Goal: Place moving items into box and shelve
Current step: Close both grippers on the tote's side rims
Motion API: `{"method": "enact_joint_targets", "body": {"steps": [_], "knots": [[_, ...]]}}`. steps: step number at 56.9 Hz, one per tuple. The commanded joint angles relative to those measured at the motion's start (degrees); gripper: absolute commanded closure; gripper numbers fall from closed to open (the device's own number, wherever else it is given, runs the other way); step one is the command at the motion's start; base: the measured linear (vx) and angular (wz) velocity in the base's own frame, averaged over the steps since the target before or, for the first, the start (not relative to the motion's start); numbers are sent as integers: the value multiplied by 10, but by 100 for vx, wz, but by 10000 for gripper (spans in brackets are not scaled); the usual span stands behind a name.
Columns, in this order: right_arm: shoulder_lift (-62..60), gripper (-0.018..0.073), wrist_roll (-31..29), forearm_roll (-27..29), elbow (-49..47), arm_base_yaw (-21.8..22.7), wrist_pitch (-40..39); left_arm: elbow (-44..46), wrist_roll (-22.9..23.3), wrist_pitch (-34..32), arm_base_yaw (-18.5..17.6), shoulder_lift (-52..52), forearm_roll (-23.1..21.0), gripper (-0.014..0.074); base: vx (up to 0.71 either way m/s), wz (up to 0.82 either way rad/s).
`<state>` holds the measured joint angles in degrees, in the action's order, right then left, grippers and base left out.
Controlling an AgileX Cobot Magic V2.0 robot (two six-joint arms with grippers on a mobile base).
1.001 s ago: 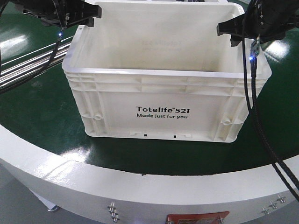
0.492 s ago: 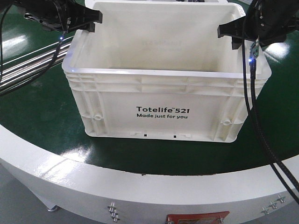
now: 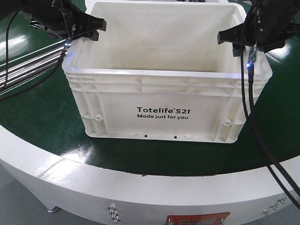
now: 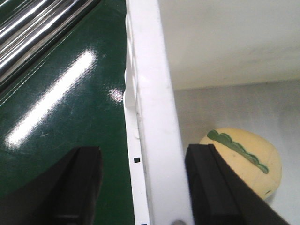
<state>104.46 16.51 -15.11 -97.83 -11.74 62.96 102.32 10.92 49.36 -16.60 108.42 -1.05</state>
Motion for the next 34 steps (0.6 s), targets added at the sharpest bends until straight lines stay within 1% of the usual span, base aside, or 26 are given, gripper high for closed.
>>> {"method": "enact_joint_targets", "body": {"steps": [1, 10, 18, 24, 29, 34], "knots": [[-19, 195, 2, -14, -16, 2, -5, 15, 0, -13, -1, -26, 6, 129, 0, 0], [-18, 235, 2, -14, -16, 2, -11, 15, 0, -14, -1, -26, 6, 171, 0, 0], [-18, 284, 2, -14, -16, 2, -9, 15, 0, -22, -1, -26, 6, 259, 0, 0], [-18, 347, 2, -14, -16, 2, -3, 15, 0, -26, -1, -26, 11, 377, 0, 0], [-18, 421, 0, -14, -16, 2, -2, 15, 0, -28, -1, -26, 11, 493, 0, 0], [-18, 518, -7, -14, -16, 2, -2, 15, 0, -31, -1, -26, 11, 606, 0, 0]]}}
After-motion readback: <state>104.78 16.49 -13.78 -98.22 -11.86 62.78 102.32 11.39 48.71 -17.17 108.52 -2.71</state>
